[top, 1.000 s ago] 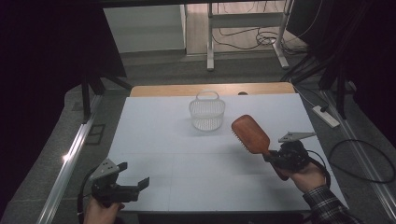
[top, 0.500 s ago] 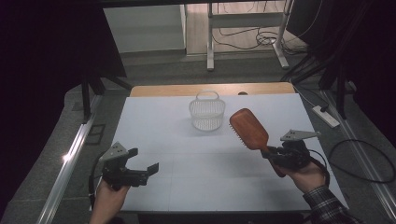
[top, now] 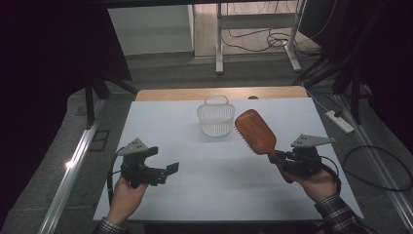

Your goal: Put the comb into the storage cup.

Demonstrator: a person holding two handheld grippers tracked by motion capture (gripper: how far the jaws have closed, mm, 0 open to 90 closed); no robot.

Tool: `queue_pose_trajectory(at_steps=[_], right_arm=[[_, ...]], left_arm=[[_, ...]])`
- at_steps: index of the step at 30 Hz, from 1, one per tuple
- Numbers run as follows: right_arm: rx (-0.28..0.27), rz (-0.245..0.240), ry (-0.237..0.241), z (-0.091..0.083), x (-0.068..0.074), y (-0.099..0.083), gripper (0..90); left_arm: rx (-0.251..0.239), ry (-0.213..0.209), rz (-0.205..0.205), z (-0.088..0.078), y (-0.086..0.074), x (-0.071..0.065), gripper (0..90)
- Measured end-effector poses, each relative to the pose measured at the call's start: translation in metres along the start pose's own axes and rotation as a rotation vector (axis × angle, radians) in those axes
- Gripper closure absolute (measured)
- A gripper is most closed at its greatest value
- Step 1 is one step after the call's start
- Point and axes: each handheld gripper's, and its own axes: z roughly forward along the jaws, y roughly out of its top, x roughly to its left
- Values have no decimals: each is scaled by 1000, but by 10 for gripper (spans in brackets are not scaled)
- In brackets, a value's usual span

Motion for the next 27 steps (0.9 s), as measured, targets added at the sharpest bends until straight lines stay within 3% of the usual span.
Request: queue_pose_trajectory(at_steps=[9, 23, 27], right_arm=[[-7, -19, 27, 2, 8, 3, 725], [-16, -51, 43, 8, 20, 6, 724], [-17, -58, 53, 10, 25, 7, 724]], left_arm=[[8, -61, -7, 21, 15, -7, 1], [18, -117, 13, 42, 30, -14, 1], [17, -142, -2, 48, 32, -13, 1]])
